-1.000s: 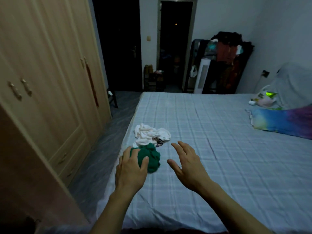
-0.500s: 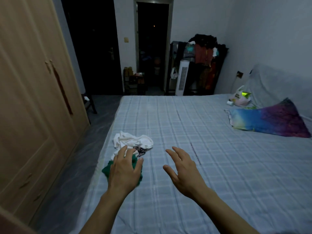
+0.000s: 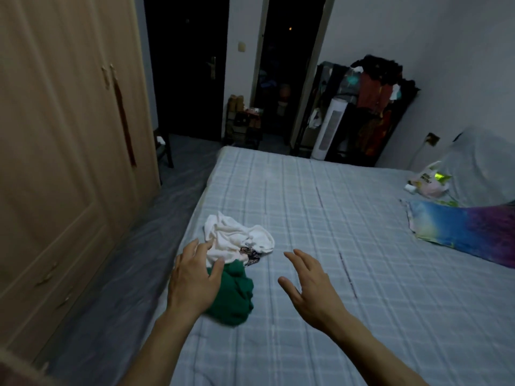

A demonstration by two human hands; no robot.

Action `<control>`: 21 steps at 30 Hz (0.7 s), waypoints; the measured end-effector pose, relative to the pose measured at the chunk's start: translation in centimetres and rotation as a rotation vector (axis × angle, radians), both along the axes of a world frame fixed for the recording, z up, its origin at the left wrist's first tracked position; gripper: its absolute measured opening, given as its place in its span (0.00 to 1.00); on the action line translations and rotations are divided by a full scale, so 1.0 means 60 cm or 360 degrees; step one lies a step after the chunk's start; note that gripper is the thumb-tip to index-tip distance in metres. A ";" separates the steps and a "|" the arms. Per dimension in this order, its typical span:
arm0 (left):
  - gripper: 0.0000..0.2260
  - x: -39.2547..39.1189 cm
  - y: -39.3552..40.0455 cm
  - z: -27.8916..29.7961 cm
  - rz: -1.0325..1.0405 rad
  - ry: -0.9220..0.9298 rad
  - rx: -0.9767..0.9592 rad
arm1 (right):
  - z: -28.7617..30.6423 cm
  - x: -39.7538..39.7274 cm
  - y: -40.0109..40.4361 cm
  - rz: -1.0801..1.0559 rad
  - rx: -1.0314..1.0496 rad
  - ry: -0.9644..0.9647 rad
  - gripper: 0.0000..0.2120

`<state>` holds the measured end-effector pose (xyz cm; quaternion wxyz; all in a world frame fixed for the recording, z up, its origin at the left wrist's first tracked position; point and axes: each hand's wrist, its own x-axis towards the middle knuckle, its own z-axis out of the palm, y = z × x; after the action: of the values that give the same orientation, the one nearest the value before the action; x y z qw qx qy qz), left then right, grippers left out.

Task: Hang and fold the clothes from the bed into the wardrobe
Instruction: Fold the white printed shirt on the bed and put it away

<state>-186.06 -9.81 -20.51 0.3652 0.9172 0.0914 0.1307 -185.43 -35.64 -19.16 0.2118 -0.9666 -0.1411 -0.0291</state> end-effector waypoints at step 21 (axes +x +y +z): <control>0.15 0.206 -0.096 -0.078 -0.0099 0.0139 0.0221 | -0.113 0.264 -0.077 0.0076 0.0357 0.0150 0.24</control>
<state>-173.72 -15.59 -25.18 0.3003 0.9475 0.0694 0.0853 -169.57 -40.25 -25.95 0.3256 -0.9335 -0.1499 0.0058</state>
